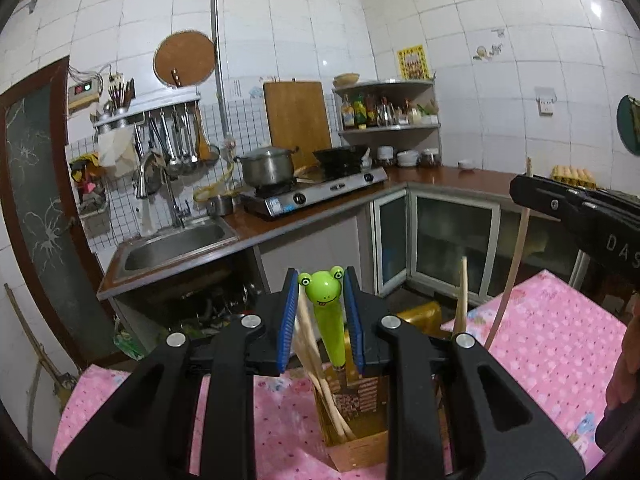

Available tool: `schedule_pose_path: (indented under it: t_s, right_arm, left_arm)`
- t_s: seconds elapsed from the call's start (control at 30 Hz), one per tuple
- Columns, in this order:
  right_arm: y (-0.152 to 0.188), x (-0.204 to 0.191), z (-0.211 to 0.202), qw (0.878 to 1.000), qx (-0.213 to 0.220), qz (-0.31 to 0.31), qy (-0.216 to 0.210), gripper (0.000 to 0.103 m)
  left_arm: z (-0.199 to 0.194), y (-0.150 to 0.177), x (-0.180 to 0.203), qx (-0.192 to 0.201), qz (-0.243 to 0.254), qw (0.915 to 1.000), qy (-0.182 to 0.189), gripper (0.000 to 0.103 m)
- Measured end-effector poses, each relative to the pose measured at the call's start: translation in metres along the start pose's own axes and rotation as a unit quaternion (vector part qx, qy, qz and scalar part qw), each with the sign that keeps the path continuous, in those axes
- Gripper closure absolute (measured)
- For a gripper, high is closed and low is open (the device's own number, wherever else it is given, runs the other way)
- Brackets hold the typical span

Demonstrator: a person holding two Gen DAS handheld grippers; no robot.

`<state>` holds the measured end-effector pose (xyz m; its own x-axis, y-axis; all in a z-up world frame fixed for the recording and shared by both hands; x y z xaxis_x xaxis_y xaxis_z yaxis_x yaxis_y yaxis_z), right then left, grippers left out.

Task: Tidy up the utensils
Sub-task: 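Lower the frog fork and chopstick into the yellow holder, then open both tools to release the fork and chopstick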

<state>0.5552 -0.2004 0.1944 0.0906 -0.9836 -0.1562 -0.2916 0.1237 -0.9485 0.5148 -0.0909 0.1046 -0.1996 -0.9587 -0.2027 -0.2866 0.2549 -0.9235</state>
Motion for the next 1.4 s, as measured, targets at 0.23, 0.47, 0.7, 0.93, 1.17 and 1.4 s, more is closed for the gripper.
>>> schedule_pose_path:
  t_s: [0.23,0.47,0.7,0.93,1.17,1.4]
  right_arm:
    - [0.04,0.008,0.025,0.999,-0.044,-0.004,0.0,0.097]
    - [0.071,0.011,0.038,0.998,-0.065,-0.004,0.0,0.097]
    - [0.074,0.01,0.03,0.998,-0.059,0.004,-0.006,0.096]
    - [0.055,0.008,-0.01,0.999,-0.047,0.002,0.002,0.057]
    - [0.074,0.007,-0.073,0.996,-0.07,0.0,0.046,0.035]
    - [0.151,0.0,-0.112,0.989,-0.132,0.01,0.07,0.031]
  left_arm:
    - [0.024,0.034,-0.003,-0.039,-0.021,0.999,0.011,0.081]
    - [0.038,0.061,-0.007,-0.059,-0.041,0.9974,0.01,0.081]
    - [0.032,0.068,-0.022,-0.066,-0.08,0.9944,0.017,0.081]
    - [-0.021,0.048,-0.049,-0.036,-0.105,0.9938,-0.001,0.039]
    - [-0.076,0.062,-0.074,-0.038,-0.124,0.9914,-0.016,0.005]
    - [-0.107,0.135,-0.068,-0.107,-0.093,0.9899,-0.008,0.005]
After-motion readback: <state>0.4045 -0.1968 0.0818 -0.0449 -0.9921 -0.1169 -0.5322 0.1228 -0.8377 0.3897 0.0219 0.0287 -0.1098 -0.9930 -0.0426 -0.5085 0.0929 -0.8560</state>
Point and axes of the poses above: each gripper's, at about its wrist camera, not at the fingertips, and z roughly the way its jaws point, x to its right, y to its underside, the point moved 8 cm from there along z, roughly the way its jaws point, and after that the axes turned 4 degrees about z, right-handed, at the moved point
